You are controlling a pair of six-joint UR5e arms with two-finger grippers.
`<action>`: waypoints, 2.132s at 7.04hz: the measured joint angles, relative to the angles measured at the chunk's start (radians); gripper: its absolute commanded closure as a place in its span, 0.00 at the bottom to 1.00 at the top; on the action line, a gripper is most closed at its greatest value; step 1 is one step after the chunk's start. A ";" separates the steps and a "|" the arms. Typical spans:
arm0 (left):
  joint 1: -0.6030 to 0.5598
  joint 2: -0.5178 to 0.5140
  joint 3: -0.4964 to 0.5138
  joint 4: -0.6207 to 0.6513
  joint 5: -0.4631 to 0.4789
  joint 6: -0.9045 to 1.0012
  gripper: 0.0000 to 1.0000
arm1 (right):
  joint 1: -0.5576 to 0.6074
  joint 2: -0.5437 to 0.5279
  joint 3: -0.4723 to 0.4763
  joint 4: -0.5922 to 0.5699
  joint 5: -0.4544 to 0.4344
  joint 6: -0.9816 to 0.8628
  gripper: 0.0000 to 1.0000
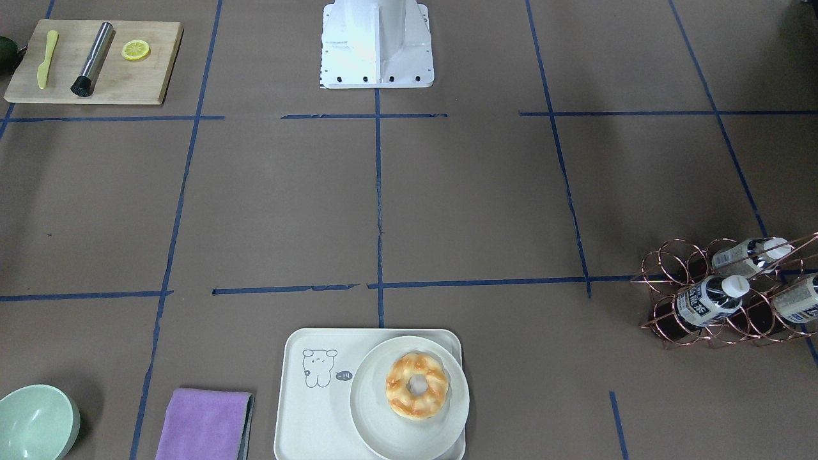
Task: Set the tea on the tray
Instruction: 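Move the left gripper toward the copper bottle rack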
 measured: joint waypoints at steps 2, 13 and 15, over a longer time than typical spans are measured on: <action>0.000 0.000 0.000 0.000 -0.001 -0.001 0.00 | 0.000 0.000 0.001 0.001 -0.001 0.000 0.00; 0.188 -0.013 -0.008 -0.616 0.009 -0.408 0.00 | -0.001 0.019 0.012 0.003 -0.001 0.003 0.00; 0.242 -0.014 -0.015 -0.797 0.081 -0.610 0.00 | -0.002 0.029 0.013 0.002 0.001 0.005 0.00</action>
